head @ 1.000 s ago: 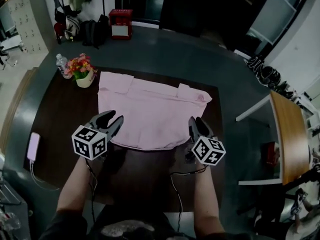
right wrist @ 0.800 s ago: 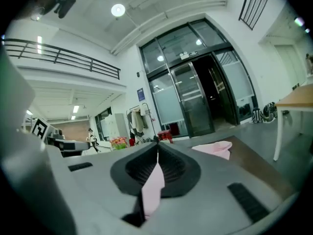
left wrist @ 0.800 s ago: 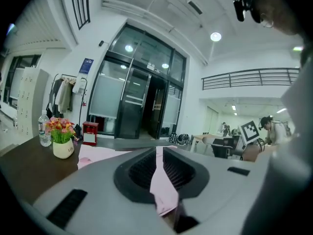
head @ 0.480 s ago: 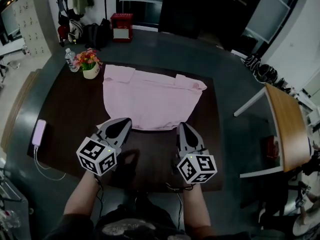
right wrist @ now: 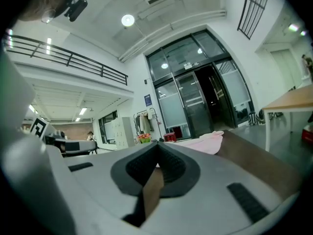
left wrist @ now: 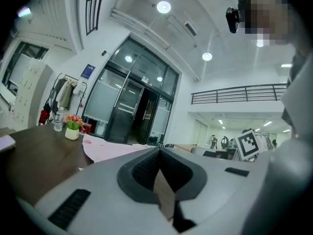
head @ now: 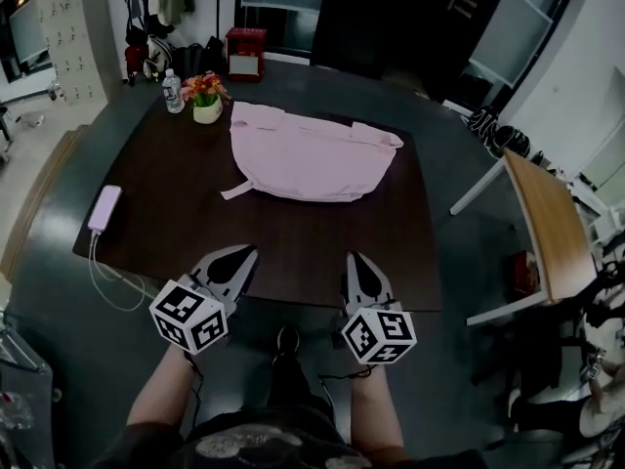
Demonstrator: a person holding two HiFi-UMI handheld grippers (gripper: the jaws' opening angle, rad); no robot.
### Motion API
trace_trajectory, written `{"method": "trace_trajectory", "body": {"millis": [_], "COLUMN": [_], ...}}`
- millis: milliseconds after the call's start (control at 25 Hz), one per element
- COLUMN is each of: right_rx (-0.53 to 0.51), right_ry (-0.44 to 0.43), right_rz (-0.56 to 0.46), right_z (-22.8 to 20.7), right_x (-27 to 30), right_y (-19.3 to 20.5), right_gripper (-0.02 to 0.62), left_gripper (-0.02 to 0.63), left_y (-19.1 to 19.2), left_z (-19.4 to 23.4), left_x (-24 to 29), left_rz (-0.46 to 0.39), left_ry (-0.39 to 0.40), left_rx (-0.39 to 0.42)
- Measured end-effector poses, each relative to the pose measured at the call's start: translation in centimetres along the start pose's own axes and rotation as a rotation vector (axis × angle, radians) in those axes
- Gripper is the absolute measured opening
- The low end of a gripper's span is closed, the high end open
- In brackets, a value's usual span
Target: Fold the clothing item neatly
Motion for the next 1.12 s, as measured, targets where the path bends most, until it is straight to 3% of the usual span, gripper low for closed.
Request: {"method": "trace_trajectory", "body": {"millis": [160,480,800,1120], "right_rx": [0.030,-0.021,-0.057,-0.117], "right_ry": [0.012,0.032,0.081,0.112], "right_rz": [-0.036,-0.040,-0.018,0.010], "right_z": [4.5,10.6,12.7,12.2], "right_x": [-7.6,-18.1,-23.4,-25.9], "right_y": [1.7,3.9,5.5,6.2], "right_gripper": [-0.007,-0.006,-0.008,-0.008], "left_gripper": [0.011,0.011,0.011,0.011], "left_y": [0.2,1.8,2.5,3.2], "left_z": [-4.5,-11.4,-14.6,-16.6], "left_x": [-7.5,-17.3,-21.5,-22.3], "left_rz": [-0.007,-0.020,-0.016,-0.007], "left_ry": [0.014,0.075,0.121,0.163], "left_rx": [0.040,-0.014,-0.032,-0.037]}}
Point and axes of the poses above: the fingertips, and each gripper's own axes: x forward along the fingers, z to its left, y out of its underside, the point moved 2 cm from there along -x, backward along the fingers, and after that the axes turned 9 degrees about x, right-handed, at the moved point
